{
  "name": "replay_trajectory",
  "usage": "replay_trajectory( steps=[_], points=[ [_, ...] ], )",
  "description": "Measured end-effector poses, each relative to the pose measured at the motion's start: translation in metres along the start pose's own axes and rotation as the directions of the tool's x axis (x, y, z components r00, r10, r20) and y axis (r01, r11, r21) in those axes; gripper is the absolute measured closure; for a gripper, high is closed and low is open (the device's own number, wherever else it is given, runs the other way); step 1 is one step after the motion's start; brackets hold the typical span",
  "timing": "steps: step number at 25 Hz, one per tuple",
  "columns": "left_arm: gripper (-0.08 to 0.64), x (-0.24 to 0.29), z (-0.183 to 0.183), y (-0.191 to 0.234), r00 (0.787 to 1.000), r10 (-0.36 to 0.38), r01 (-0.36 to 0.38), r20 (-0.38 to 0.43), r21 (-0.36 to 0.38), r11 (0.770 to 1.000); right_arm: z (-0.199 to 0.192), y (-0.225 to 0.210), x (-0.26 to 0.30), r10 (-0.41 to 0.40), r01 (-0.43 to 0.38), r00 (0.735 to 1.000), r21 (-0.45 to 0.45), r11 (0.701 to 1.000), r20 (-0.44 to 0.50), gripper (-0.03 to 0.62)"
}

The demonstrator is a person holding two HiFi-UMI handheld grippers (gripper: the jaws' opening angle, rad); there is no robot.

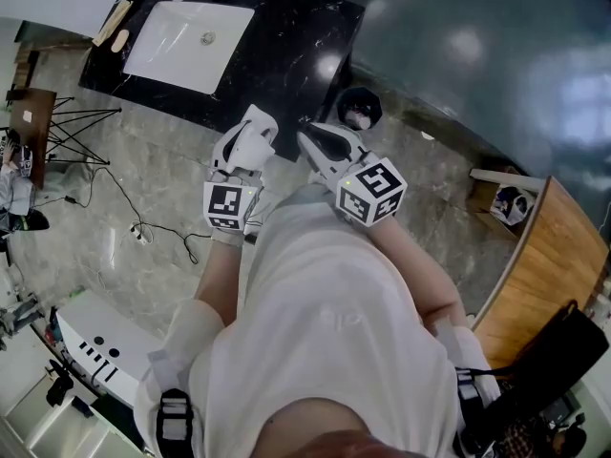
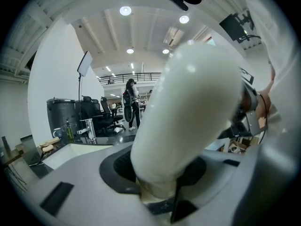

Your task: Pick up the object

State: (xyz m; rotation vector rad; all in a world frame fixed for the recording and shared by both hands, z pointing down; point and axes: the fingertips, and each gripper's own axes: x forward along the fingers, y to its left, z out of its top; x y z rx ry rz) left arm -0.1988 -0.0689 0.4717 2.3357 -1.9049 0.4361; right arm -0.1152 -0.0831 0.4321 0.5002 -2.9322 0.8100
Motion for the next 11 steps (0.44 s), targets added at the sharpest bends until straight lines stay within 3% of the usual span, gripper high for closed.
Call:
replay_trajectory(
  steps=[11],
  points=[
    [0.407,-0.0047,-0.002,-0.0047,1.0,-0.009,0.009,-0.013,-0.003,1.0,-0.0096,0.002,-0.0005,-0.015,0.016,0.999,0.001,1.0,-0.042,0.525]
  ],
)
